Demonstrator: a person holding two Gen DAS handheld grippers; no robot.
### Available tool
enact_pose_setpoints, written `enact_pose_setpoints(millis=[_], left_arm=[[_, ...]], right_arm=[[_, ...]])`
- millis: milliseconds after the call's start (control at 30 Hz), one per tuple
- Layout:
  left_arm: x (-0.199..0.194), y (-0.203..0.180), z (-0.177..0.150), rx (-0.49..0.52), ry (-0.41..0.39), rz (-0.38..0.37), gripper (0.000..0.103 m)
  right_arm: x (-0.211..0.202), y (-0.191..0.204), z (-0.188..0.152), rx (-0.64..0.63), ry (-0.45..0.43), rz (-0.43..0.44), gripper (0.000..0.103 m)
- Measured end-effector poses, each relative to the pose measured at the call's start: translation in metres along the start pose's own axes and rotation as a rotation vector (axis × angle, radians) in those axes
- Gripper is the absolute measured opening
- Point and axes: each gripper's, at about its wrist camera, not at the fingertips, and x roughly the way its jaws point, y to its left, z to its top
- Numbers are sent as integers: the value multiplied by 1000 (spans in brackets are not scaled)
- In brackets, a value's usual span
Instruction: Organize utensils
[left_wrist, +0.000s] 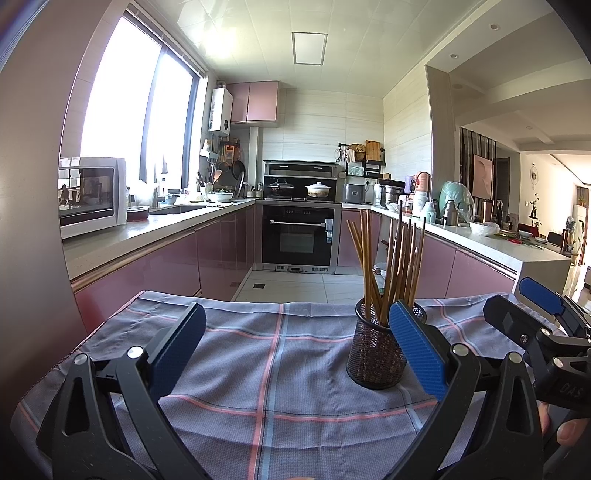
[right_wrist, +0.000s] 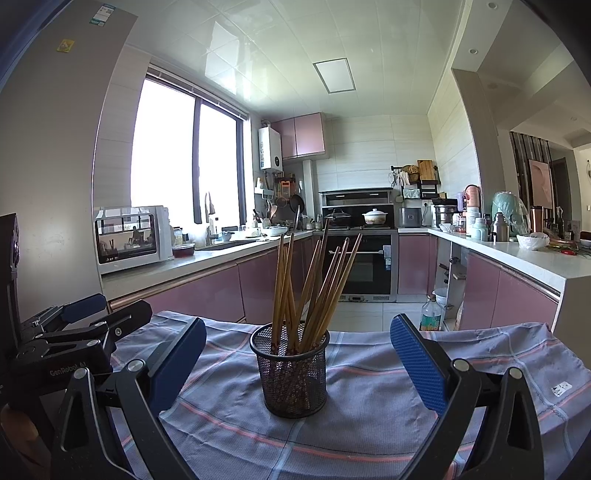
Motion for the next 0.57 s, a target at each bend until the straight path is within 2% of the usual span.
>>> enact_pose_setpoints(millis=[300, 400, 500, 567], left_arm=[[0, -3, -3, 19, 0, 1, 98], [6, -1, -4, 7, 32, -5, 98], [17, 6, -7, -9, 89, -3, 98], [28, 12, -10, -12, 137, 10, 98]], right_arm=[[1, -1, -1, -9, 9, -4, 97], [3, -5, -1, -20, 24, -16, 97], [12, -17, -5, -36, 92, -57, 97], [28, -33, -10, -42, 198, -89, 97]])
